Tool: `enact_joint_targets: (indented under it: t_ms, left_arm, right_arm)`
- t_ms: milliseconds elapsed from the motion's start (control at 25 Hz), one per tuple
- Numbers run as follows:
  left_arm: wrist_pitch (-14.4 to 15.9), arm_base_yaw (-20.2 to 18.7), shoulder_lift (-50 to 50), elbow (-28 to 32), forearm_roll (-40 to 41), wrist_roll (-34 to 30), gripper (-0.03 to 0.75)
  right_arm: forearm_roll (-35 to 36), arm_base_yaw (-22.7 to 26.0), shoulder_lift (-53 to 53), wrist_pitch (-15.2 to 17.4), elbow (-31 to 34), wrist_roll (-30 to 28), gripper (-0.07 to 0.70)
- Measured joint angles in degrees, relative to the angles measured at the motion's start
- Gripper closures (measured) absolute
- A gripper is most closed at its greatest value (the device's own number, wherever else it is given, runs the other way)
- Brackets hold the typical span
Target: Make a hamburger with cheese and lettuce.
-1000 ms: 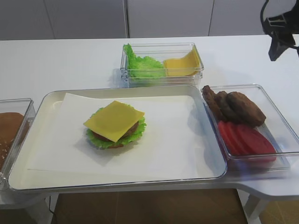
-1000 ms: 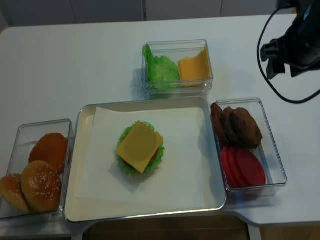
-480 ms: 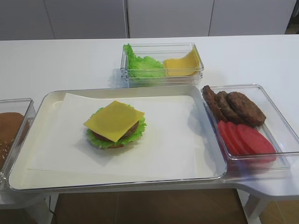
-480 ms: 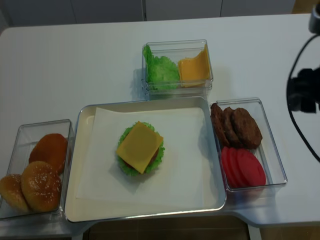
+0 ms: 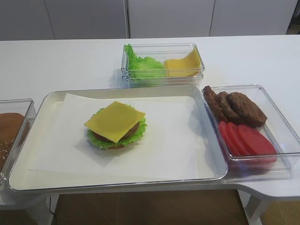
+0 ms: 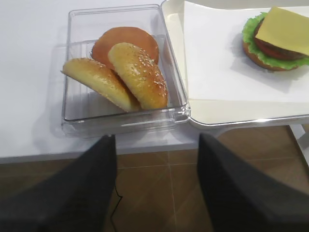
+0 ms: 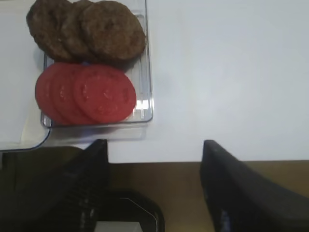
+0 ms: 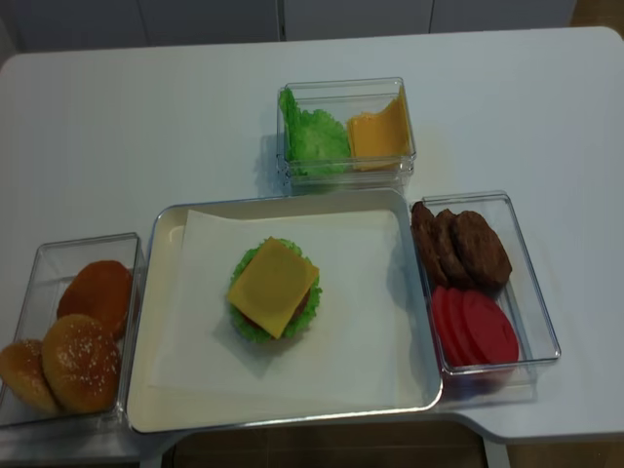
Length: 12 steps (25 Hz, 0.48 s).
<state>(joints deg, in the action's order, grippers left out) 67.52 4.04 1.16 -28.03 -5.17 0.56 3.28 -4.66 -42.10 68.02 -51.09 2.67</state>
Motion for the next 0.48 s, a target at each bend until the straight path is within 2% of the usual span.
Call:
enact_joint_targets:
  t_ms: [280, 480]
  left_arm:
    - [0.0, 0.0, 0.0, 0.0, 0.0, 0.0, 0.313]
    - [0.0, 0.0, 0.0, 0.0, 0.0, 0.0, 0.313]
  right_arm:
    - [0.2, 0.0, 16.2, 4.4, 4.9, 0.0, 0.181]
    - [0.2, 0.0, 26.3, 5.0, 7.0, 0.0, 0.181]
